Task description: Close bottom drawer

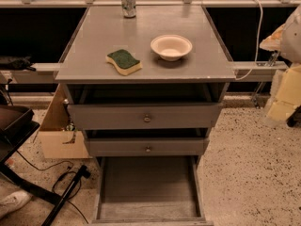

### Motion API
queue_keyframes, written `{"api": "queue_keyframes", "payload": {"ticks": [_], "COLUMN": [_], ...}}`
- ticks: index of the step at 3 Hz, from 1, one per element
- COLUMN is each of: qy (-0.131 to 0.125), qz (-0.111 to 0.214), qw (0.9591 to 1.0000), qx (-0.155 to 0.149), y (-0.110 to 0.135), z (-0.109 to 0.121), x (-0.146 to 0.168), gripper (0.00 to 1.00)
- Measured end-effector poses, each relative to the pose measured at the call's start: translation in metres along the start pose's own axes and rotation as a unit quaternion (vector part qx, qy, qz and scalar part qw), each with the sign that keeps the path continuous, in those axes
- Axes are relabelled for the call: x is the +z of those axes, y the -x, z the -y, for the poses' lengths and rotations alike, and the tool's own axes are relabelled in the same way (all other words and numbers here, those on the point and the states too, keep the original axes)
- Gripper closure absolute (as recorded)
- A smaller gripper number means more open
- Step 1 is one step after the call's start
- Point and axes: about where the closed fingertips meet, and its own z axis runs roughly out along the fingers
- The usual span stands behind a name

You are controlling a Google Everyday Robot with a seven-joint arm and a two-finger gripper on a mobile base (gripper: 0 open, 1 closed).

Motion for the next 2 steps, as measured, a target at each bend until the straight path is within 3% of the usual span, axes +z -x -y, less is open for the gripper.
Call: {"api": "queue_keyframes", "payload": {"ticks": [2], "qy": [-0.001], "qz": [0.003], "qw": [1.0], "qx": [-0.004], "y": [0.003], "z": [-0.01], "x": [0.018], "gripper": [0.0]}}
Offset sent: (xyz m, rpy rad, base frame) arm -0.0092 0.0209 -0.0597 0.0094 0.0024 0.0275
